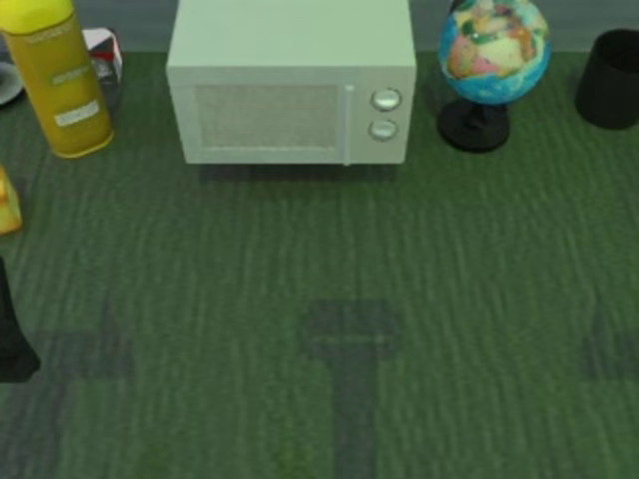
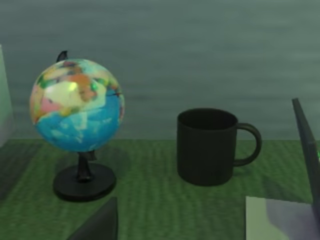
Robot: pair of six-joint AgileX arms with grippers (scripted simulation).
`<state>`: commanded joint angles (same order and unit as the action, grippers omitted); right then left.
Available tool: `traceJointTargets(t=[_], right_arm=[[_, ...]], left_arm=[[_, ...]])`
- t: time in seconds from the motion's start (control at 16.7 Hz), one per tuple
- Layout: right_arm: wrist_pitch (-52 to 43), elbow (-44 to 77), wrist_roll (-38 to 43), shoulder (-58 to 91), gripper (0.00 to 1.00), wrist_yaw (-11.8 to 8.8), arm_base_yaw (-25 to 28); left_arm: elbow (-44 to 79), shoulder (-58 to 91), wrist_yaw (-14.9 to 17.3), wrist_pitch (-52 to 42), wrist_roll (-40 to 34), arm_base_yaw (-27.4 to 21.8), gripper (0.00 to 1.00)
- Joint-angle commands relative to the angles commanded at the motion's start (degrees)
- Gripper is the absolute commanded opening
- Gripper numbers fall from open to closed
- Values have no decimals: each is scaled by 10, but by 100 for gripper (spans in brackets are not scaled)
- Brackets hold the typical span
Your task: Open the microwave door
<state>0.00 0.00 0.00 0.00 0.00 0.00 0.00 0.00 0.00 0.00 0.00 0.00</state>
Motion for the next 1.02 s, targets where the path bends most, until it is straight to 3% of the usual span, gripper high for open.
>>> traceJointTargets(t=[0.24, 0.48, 0.72, 1.02], right_arm=[[0, 0, 0, 0, 100, 0, 0], [0, 0, 0, 0, 100, 0, 0], [0, 0, 0, 0, 100, 0, 0], [0, 0, 0, 0, 100, 0, 0]], left_arm=[[17, 17, -3, -13, -5, -7, 100], [119, 124, -21, -86, -34, -44, 100], [313, 322, -50, -196, -88, -104, 100], [650, 630, -92, -346, -173, -194, 100]])
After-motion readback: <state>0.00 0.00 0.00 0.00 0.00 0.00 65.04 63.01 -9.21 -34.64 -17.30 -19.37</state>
